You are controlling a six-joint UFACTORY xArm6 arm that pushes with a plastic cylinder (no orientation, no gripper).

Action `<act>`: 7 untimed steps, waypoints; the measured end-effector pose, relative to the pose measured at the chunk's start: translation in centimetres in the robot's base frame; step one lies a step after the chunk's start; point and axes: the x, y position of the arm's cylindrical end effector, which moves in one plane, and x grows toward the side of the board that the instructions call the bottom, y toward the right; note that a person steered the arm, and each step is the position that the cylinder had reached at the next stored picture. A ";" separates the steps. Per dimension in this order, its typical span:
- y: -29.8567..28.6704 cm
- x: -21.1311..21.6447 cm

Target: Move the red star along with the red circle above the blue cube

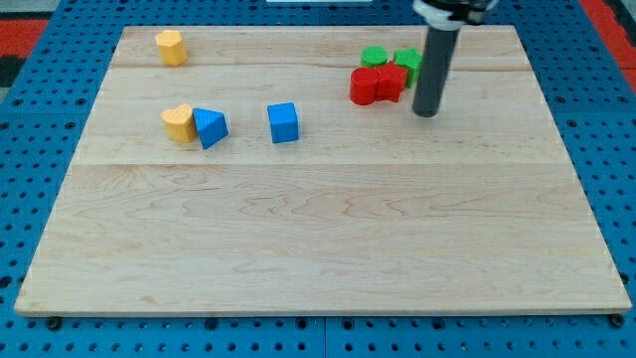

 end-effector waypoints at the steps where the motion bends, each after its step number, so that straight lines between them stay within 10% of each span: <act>1: -0.1 -3.8; 7: -15.2 -3.1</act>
